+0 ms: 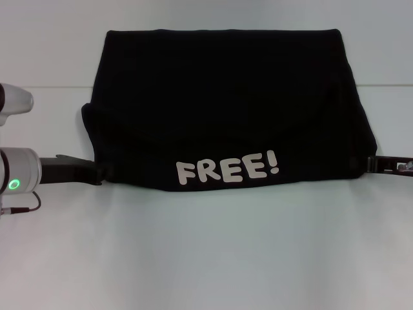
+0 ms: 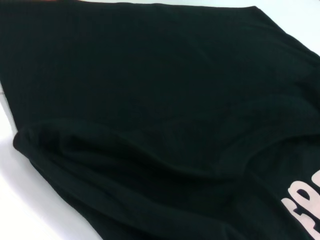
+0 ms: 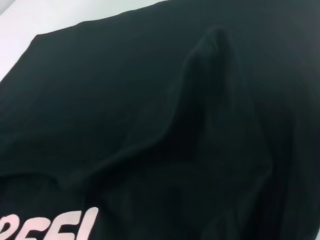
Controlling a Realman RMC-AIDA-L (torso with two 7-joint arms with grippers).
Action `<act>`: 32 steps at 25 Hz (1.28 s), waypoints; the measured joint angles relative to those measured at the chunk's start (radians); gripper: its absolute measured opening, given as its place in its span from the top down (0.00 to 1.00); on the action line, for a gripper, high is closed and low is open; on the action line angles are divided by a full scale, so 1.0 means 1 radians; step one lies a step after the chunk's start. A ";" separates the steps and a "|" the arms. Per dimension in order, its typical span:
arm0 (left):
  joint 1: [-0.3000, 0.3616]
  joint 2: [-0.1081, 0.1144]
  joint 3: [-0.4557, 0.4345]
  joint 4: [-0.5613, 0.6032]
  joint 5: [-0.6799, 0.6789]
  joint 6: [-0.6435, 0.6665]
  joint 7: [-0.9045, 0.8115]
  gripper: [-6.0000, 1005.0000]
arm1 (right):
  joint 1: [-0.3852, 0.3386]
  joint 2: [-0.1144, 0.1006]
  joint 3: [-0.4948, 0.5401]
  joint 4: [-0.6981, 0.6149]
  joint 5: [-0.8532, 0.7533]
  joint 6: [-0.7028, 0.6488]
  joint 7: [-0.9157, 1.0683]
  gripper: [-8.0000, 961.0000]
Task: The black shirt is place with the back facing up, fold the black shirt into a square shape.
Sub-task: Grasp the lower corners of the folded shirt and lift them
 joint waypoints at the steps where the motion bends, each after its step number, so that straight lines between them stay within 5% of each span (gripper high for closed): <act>1: 0.000 0.000 0.000 0.000 0.000 0.000 0.000 0.98 | -0.002 0.000 0.000 0.000 0.006 -0.002 -0.007 0.96; 13: 0.033 -0.010 -0.003 0.042 -0.008 0.052 -0.002 0.98 | -0.113 -0.019 0.014 -0.003 0.263 -0.174 -0.184 0.96; 32: 0.123 -0.013 -0.202 0.148 -0.013 0.442 0.058 0.98 | -0.283 -0.040 0.100 -0.018 0.270 -0.481 -0.379 0.96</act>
